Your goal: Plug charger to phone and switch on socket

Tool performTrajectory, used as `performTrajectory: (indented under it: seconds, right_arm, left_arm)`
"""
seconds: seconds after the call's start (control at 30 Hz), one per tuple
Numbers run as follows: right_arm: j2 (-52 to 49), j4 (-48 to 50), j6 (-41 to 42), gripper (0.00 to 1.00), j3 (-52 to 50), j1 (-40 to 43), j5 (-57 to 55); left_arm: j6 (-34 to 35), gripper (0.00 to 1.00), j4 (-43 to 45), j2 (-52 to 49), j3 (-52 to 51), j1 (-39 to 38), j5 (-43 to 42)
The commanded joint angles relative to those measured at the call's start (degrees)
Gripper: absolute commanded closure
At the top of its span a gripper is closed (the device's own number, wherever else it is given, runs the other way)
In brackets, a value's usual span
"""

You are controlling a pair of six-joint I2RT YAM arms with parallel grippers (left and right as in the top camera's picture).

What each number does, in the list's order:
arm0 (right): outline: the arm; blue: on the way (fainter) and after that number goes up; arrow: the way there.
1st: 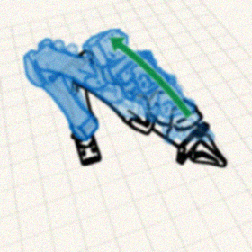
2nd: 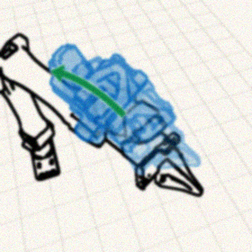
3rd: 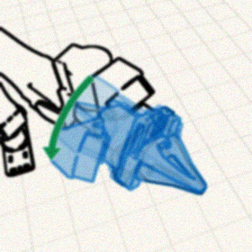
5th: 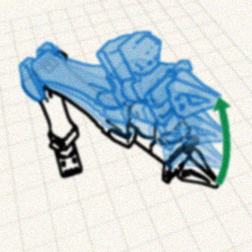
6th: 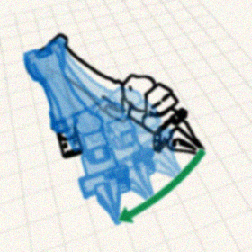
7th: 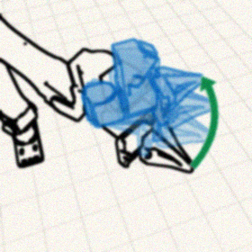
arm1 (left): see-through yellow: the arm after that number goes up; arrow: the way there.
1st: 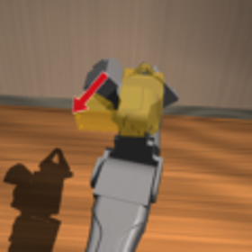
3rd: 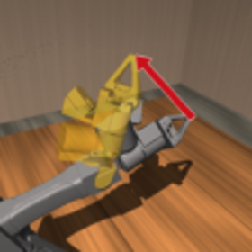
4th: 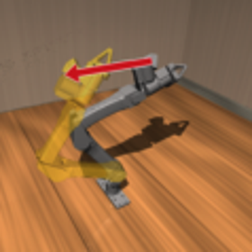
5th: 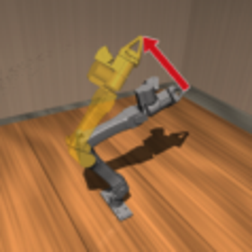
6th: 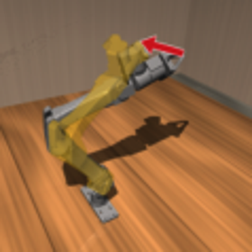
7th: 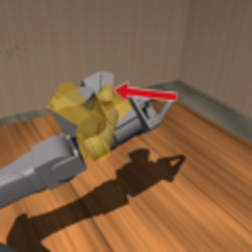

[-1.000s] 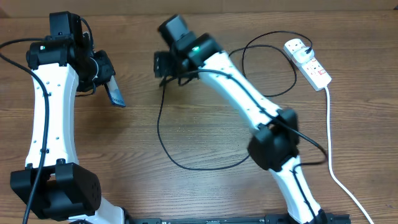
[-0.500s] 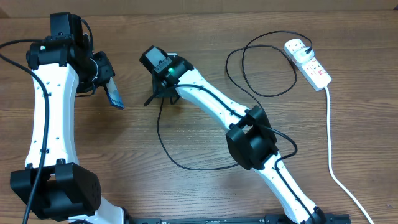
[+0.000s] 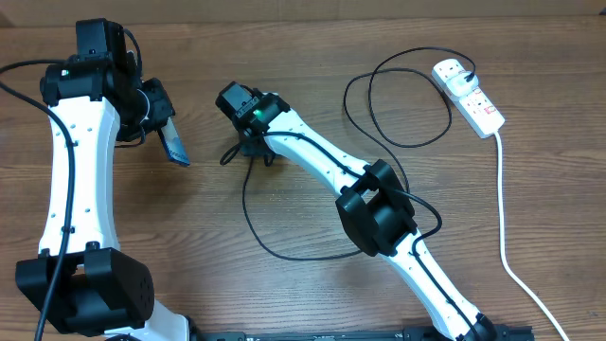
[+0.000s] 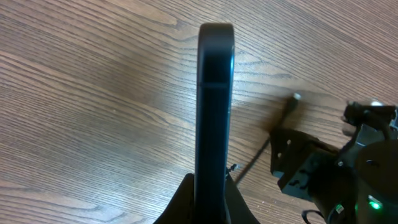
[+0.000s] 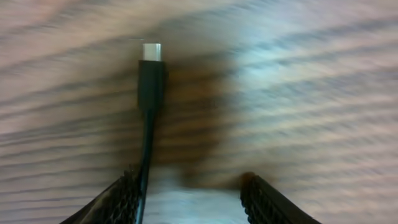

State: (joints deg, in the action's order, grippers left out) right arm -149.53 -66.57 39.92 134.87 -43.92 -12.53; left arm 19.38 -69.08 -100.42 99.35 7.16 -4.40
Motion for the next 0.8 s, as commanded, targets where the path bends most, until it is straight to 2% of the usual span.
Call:
performTrajectory:
  seconds: [0.0,0.13,0.23,0.43,0.57,0.63,0.77]
  right_arm:
    - [-0.09,-3.23,5.18,0.47,-0.57,0.44,-4.15]
    - [-0.09,-9.33,11.50,0.53,-0.57,1.60,-4.37]
    - [-0.09,-12.39,15.19,0.52,-0.55,2.40,-4.11]
    - [-0.07,-9.73,15.13,0.40,-0.55,3.96,-1.44]
    - [-0.07,-7.21,15.04,0.39,-0.55,5.66,0.02]
    - [-0.07,-6.23,14.34,0.43,-0.55,6.60,0.90]
    - [-0.09,-5.75,13.84,0.57,-0.66,8.90,4.98]
  left_arm:
    - [0.81,0.96,0.11,0.35,-0.22,0.20,0.33]
    - [0.79,0.96,0.11,0.35,-0.22,0.20,0.33]
    - [0.79,0.96,0.09,0.35,-0.20,0.20,0.11]
    - [0.83,0.96,0.11,0.35,-0.20,0.20,-0.11]
    - [0.81,0.96,0.11,0.35,-0.22,0.20,-0.11]
    - [0.81,0.96,0.11,0.35,-0.22,0.20,-0.11]
    - [0.81,0.96,0.13,0.35,-0.22,0.20,-0.11]
